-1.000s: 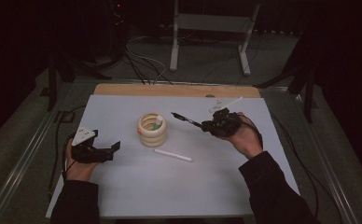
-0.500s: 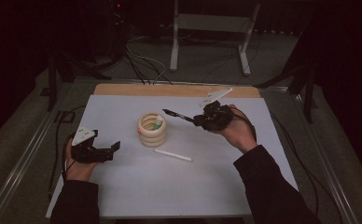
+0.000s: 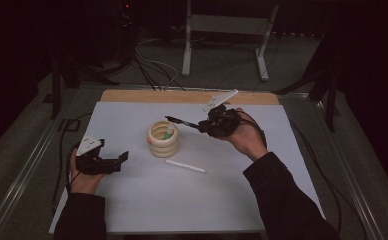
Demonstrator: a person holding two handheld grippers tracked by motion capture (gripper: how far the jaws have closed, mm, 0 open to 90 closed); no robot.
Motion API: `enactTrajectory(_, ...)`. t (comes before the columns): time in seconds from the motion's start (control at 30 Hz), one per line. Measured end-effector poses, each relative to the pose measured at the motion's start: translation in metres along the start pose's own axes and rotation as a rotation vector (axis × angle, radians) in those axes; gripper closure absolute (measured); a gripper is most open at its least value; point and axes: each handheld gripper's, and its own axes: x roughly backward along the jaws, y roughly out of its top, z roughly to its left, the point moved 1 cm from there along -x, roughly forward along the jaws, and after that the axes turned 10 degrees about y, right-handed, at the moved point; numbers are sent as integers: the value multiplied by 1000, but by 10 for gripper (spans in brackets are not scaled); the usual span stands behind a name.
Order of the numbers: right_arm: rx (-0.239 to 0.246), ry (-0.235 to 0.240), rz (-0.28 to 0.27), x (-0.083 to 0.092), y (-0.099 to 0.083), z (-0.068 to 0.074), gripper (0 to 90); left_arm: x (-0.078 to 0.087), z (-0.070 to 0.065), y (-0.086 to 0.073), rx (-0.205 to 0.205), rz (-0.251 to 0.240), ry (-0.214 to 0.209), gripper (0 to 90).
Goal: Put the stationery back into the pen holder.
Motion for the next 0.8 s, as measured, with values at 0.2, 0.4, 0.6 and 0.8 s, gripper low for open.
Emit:
enactTrajectory(0.2,12,4,9,-4,7,2,809,0,0,0,-1,1,-1,2)
enactTrajectory(0.4,21,12,15,-7,14,6,809,0,1,0,2,1,0,2)
enactTrajectory(0.6,30,17,42,-14,19,7,809,0,1,0,3,1,-1,2)
enactTrajectory(0.8,37,21,55,-18,24,7,809,1,2,0,5,0,1,2)
